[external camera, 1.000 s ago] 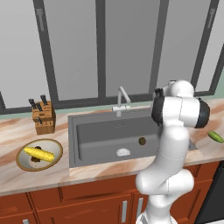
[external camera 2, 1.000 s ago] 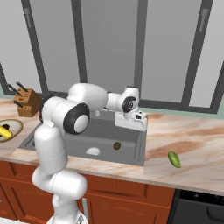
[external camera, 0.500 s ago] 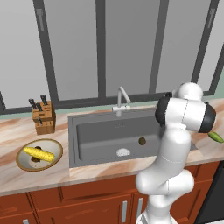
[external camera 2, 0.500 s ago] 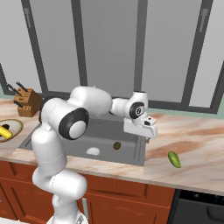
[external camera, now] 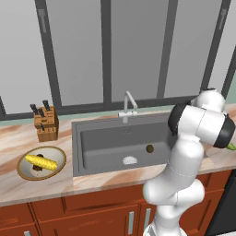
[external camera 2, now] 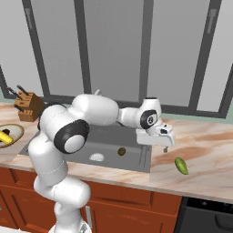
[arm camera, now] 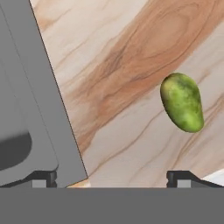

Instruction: There is a mixed pile of frozen fruits and vegetables on the counter. Locate all the frozen vegetables and place the items in a bowl on the counter. Take all the frozen fruits and defrost them in a running sink.

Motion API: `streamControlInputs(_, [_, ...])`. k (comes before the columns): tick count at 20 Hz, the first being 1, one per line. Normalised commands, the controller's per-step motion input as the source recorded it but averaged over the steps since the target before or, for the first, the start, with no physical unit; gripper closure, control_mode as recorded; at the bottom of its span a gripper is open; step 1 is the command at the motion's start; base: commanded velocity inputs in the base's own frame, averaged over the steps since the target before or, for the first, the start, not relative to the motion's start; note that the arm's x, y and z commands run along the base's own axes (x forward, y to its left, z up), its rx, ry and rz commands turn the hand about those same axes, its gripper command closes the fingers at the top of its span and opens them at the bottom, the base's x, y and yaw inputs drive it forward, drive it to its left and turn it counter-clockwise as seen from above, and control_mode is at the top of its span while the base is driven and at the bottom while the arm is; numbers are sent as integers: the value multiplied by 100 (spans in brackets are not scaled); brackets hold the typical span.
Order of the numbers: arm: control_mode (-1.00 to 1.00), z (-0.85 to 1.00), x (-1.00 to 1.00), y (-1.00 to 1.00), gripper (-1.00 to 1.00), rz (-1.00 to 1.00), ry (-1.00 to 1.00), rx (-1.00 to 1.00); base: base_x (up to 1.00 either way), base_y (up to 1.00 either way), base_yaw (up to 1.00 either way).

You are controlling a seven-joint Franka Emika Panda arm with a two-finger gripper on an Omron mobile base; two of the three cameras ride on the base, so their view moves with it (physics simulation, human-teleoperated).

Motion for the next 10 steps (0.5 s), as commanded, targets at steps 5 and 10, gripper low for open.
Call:
streamControlInputs(5, [-100, 0, -6, -52, -100, 14, 13, 4, 0, 0, 0])
streamControlInputs(10, [-100, 0, 0, -47, -100, 23, 12, 3, 0, 0, 0])
